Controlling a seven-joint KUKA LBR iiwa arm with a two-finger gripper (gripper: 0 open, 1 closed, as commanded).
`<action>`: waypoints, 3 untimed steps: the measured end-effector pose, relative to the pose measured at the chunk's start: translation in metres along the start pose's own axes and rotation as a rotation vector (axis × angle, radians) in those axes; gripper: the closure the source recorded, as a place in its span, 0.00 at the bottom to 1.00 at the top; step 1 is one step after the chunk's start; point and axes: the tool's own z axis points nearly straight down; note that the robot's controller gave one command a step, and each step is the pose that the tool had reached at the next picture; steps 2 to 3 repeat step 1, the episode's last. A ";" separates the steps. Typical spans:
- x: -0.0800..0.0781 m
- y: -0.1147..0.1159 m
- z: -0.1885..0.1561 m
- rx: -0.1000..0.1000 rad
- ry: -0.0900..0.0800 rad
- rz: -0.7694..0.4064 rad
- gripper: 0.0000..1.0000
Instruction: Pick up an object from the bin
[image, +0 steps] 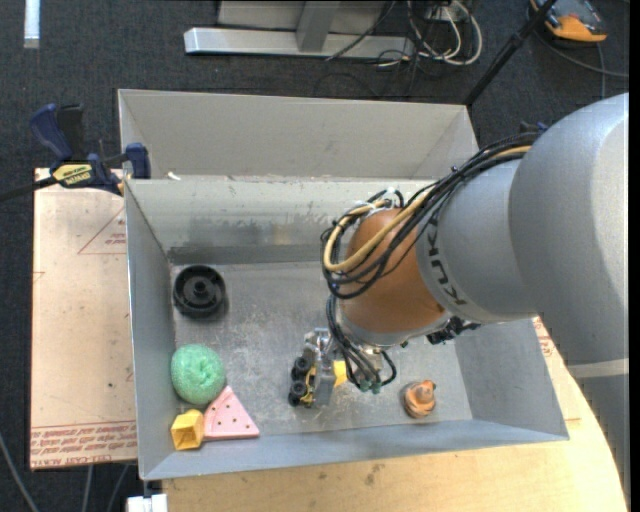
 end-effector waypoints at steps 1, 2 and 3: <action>0.020 0.016 -0.206 0.002 0.004 0.016 1.00; 0.020 0.016 -0.206 0.002 0.004 0.016 1.00; 0.020 0.016 -0.206 0.002 0.004 0.016 1.00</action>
Offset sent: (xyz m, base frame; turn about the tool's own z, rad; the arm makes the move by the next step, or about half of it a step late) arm 0.0000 0.0000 0.0000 0.0000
